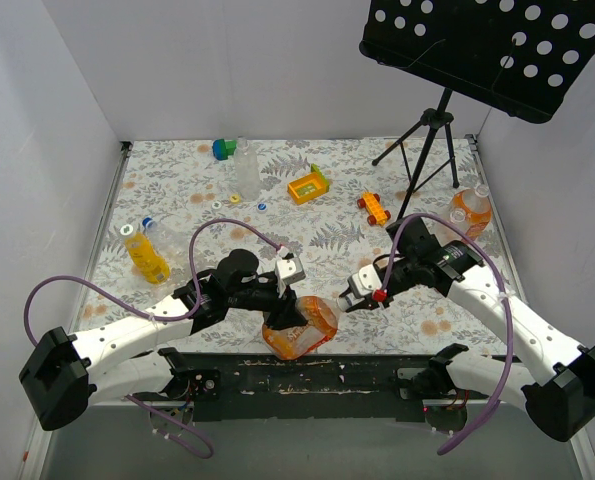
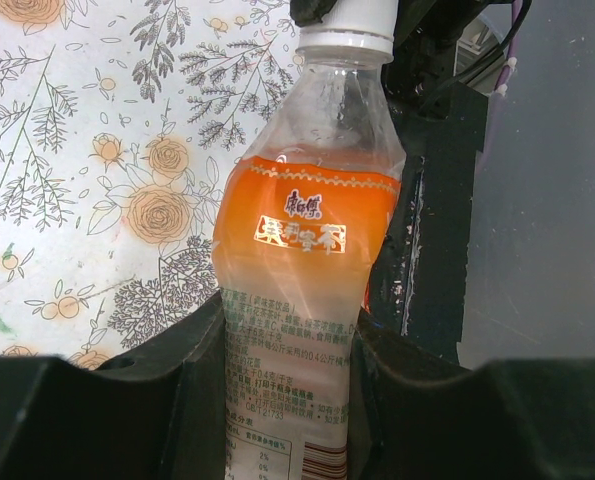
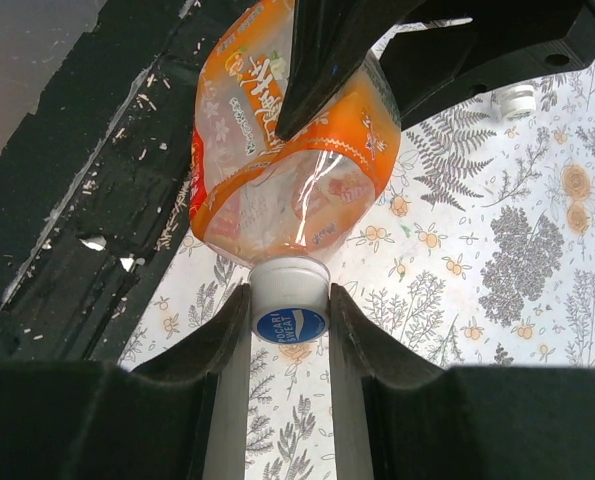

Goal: Unscrew the bottle caps
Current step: Unscrew the bottle cap from the plastic bottle.

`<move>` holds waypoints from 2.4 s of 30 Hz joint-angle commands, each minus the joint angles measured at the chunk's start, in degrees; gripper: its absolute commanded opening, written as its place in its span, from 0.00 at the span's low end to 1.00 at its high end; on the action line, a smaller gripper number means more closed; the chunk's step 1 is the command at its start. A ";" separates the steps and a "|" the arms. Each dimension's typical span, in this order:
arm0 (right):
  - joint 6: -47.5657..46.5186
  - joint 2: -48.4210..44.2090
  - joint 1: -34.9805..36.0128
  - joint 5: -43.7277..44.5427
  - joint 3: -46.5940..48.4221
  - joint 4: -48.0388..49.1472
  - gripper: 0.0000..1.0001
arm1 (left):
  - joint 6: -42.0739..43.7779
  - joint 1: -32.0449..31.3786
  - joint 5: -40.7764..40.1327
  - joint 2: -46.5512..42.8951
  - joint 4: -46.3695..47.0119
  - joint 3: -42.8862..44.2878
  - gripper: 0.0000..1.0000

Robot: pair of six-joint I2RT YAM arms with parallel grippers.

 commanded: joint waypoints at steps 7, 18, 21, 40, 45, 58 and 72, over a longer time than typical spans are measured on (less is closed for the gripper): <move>16.56 -2.63 -1.03 1.12 -0.15 4.47 0.61 | 0.35 0.25 1.66 -1.15 0.29 1.75 0.00; 55.60 -9.40 -7.71 -2.77 -10.16 23.59 0.73 | 0.79 0.25 -1.06 -1.67 -0.76 2.18 0.00; 71.48 -8.70 -9.03 0.94 -11.58 29.08 0.72 | 1.49 0.25 -2.20 -1.24 -1.37 3.06 0.00; 78.81 -3.52 -9.21 -7.22 -12.63 33.22 0.19 | 1.40 0.25 -2.56 -0.27 -1.29 3.24 0.00; 55.69 -2.73 -9.21 -18.90 -9.13 23.43 0.01 | 0.79 0.25 -0.20 -1.76 -0.33 2.54 0.00; -22.71 0.26 -3.15 1.91 2.48 -7.64 0.01 | 3.16 1.04 12.83 -1.85 3.37 0.07 0.00; -3.92 -4.75 -4.37 -7.41 -3.93 0.87 0.42 | 3.43 0.87 6.76 0.26 2.67 -0.45 0.00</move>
